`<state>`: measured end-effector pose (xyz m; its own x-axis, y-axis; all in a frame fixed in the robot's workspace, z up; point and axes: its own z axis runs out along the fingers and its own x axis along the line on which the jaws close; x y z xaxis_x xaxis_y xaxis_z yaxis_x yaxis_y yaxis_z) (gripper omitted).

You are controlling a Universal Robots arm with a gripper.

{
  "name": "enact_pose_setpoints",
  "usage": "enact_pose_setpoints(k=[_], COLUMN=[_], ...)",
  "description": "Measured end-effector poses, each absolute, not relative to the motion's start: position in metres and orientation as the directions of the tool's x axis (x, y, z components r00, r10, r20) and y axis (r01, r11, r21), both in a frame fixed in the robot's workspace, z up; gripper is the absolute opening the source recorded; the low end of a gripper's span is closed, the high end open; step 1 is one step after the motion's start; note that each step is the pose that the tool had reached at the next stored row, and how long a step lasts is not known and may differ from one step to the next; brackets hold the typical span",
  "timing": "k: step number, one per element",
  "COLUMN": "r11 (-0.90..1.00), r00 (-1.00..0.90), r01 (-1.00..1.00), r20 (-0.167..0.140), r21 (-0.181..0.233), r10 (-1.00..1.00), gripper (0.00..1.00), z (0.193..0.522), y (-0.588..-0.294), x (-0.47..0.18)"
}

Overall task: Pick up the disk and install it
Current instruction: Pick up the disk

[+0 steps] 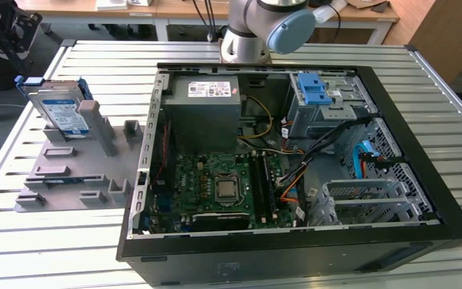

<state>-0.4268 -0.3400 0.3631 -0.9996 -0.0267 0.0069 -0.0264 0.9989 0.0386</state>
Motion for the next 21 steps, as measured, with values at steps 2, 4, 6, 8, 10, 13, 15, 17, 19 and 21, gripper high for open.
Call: enact_pose_setpoints(k=[2, 4, 6, 8, 10, 13, 15, 17, 19, 21], r11=[0.999, 0.998, 0.998, 0.998, 0.997, 0.997, 0.996, 0.995, 0.995, 0.994], r00=[-0.999, -0.999, -0.999, -0.998, -0.998, -0.997, -0.997, -0.996, -0.995, -0.995], r01=[-0.034, -0.041, -0.047, -0.055, -0.062, -0.072, -0.080, -0.087, -0.095, -0.102], r20=[0.007, 0.007, 0.007, 0.007, 0.007, 0.007, 0.007, 0.007, 0.007, 0.007], r21=[0.039, 0.039, 0.039, 0.039, 0.039, 0.039, 0.039, 0.039, 0.039, 0.039], r10=[-0.034, -0.041, -0.048, -0.055, -0.062, -0.073, -0.081, -0.088, -0.095, -0.102], gripper=[0.11, 0.11, 0.11, 0.11, 0.11, 0.11, 0.11, 0.11, 0.11, 0.11], z=[0.3631, 0.3631, 0.3631, 0.3631, 0.3630, 0.3630, 0.3630, 0.3629, 0.3629, 0.3628], y=[-0.3400, -0.3400, -0.3400, -0.3400, -0.3400, -0.3400, -0.3400, -0.3400, -0.3400, -0.3400], x=[-0.4268, -0.4268, -0.4268, -0.4268, -0.4268, -0.4268, -0.4268, -0.4268, -0.4268, -0.4268])
